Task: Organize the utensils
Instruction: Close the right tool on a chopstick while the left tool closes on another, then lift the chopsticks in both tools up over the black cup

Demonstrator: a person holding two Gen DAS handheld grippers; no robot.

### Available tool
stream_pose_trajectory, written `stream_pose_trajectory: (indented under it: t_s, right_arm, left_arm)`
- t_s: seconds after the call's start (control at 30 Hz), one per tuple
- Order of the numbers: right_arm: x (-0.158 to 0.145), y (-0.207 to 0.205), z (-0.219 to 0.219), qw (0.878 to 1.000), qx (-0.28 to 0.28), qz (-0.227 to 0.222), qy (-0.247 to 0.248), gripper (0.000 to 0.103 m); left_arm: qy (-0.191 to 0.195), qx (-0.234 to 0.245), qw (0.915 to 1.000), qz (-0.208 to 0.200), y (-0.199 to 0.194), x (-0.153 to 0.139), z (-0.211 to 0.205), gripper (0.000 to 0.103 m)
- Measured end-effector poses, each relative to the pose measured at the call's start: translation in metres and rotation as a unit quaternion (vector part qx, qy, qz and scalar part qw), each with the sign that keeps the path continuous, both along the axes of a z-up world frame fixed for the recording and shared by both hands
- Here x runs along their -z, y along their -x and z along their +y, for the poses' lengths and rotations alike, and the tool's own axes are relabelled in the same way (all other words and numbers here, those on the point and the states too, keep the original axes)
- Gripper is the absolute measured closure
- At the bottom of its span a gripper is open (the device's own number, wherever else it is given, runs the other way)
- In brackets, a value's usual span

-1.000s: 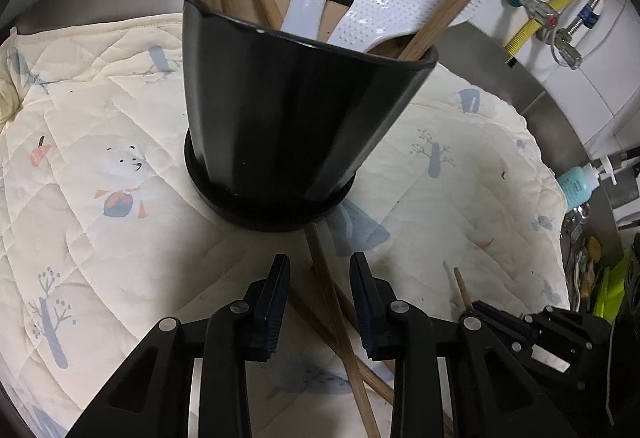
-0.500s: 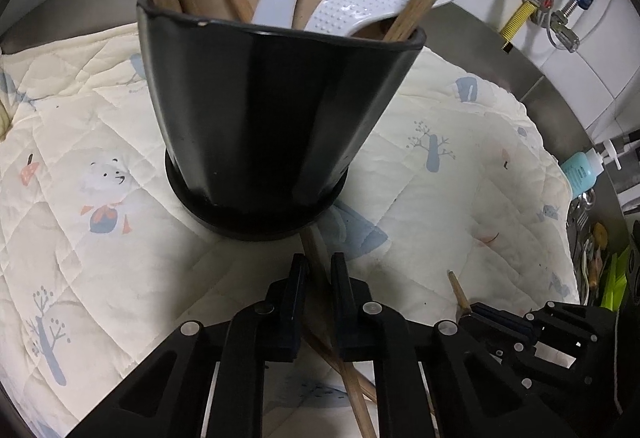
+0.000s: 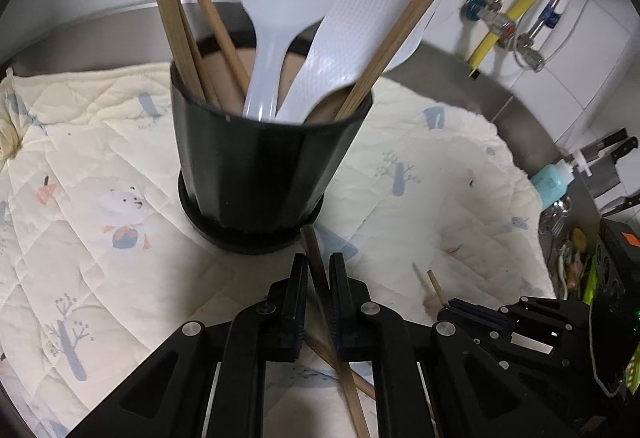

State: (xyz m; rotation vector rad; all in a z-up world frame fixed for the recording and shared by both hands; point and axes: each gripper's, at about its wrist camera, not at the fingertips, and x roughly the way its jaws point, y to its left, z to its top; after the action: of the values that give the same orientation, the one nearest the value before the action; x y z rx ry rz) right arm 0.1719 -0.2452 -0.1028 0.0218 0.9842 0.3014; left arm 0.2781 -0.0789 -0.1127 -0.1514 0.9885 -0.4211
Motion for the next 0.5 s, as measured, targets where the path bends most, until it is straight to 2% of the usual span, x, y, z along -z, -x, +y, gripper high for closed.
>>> stream_pose_trajectory:
  t_s: [0.5]
  right_arm:
    - [-0.066, 0.034, -0.011, 0.996, 0.006, -0.092, -0.021, 0.095]
  left_arm:
    - [0.035, 0.017, 0.9968, -0.071, 0.043, -0.076, 0.021, 0.095]
